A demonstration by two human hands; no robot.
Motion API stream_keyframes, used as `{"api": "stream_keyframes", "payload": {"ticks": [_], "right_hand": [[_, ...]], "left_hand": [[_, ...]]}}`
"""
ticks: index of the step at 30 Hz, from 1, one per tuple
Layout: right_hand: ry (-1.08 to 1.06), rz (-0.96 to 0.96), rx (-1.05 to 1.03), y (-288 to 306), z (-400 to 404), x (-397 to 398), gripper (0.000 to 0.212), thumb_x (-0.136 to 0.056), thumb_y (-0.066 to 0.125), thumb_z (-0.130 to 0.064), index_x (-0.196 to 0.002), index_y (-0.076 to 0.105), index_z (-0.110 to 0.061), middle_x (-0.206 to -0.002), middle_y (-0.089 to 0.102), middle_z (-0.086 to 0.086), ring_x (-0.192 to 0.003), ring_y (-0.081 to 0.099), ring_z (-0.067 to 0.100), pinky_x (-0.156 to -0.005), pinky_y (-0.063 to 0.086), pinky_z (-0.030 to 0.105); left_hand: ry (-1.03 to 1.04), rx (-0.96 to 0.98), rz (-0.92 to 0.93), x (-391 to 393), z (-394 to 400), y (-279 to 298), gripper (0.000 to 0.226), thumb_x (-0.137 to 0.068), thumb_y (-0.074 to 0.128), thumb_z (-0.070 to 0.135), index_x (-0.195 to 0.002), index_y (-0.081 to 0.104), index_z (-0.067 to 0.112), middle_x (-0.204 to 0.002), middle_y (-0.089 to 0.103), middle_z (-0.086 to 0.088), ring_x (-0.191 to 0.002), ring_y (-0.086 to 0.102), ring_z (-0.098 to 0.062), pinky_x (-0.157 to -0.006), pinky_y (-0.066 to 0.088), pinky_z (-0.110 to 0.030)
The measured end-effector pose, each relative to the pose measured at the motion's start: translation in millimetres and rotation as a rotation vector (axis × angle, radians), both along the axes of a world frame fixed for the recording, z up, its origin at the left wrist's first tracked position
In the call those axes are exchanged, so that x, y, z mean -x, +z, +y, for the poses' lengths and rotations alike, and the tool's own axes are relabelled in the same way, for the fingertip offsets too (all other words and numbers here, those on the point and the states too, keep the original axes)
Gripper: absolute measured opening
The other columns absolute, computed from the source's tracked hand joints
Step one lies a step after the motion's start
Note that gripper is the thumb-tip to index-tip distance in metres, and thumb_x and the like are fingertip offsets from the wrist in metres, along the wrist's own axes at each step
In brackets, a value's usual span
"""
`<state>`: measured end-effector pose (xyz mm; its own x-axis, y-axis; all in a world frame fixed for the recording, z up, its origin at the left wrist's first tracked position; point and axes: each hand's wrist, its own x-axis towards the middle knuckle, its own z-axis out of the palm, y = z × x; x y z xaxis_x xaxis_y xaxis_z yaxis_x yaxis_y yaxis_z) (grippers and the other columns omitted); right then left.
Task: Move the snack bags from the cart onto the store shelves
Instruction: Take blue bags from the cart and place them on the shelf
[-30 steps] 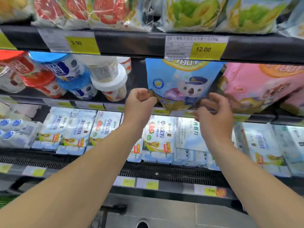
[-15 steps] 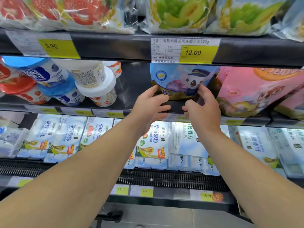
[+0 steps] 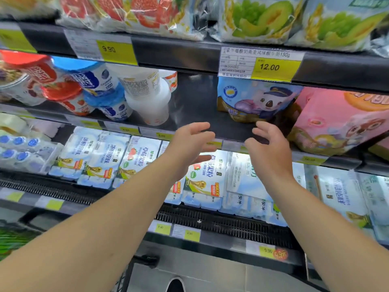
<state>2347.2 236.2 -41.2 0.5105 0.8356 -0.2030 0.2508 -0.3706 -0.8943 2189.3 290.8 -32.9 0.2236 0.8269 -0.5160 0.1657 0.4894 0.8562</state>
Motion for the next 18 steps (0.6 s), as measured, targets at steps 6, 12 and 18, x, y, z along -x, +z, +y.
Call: {"api": "stream_keyframes", "payload": {"ticks": [6,12,18], "right_hand": [[0.314,-0.148,0.037,8.5,-32.7,39.1,0.038,-0.085,0.061,-0.015,-0.121,0.061,-0.026,-0.116,0.062,-0.013,-0.106,0.059,0.010,-0.086,0.045,0.027],[0.610,-0.219,0.073,19.7,-69.4,94.7,0.038,-0.085,0.062,-0.016,-0.121,0.060,-0.025,-0.118,0.062,-0.011,-0.107,0.056,0.009,-0.094,0.046,0.030],[0.917,-0.309,-0.010,33.6,-100.1,184.4,0.045,-0.084,0.063,-0.019,-0.127,0.058,-0.025,-0.126,0.059,-0.010,-0.117,0.053,0.008,-0.104,0.042,0.029]], "left_hand": [[0.167,-0.058,0.105,52.5,-57.6,-5.8,0.038,-0.090,0.065,0.018,-0.127,0.060,0.019,-0.105,0.069,0.004,-0.095,0.071,-0.018,-0.090,0.057,-0.042],[0.199,-0.144,0.272,115.7,-120.0,4.5,0.035,-0.086,0.070,0.023,-0.120,0.062,0.030,-0.116,0.067,0.008,-0.109,0.063,-0.010,-0.098,0.051,-0.039],[0.301,-0.213,0.453,211.6,-177.6,12.4,0.034,-0.083,0.070,0.024,-0.117,0.065,0.028,-0.106,0.069,0.015,-0.098,0.064,0.001,-0.094,0.051,-0.025]]}}
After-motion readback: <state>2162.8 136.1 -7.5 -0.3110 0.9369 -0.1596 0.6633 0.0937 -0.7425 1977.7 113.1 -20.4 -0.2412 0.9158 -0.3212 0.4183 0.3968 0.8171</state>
